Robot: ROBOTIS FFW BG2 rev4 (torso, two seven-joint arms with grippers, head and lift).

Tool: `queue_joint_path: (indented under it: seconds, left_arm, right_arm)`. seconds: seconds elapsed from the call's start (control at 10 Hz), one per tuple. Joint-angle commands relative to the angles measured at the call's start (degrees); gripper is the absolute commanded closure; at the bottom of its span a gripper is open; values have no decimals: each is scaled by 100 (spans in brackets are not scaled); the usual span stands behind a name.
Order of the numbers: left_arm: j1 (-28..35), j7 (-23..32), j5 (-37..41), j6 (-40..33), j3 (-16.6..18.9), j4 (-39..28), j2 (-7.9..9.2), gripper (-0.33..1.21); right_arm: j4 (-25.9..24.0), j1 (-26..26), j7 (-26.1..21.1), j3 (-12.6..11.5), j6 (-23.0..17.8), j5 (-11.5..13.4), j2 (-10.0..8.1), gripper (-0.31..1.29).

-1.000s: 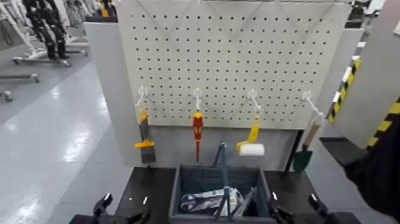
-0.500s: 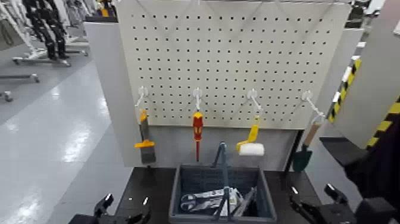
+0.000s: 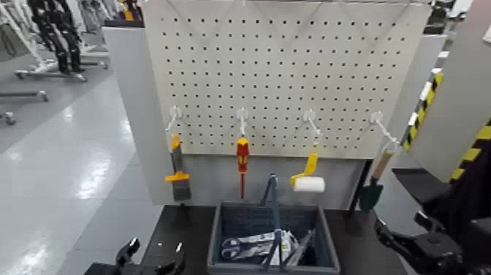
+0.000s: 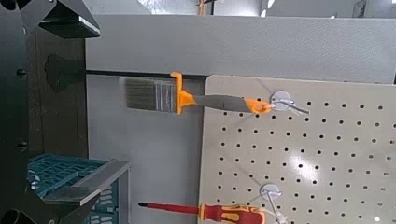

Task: Put the tool with the wooden handle into the crate.

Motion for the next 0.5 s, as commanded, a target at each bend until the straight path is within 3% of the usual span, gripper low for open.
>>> queue_joint_path:
  seconds: [0.1,0.5]
  left_arm:
    - [-14,-12,9,13,-7,9,1,11]
    - [-23,-30,17,22,-15,17,1,11]
  right_arm:
    - [338,-392,249,2,142,-38,-340,12]
    - [874,-998,556,143,212,-152,-832,12]
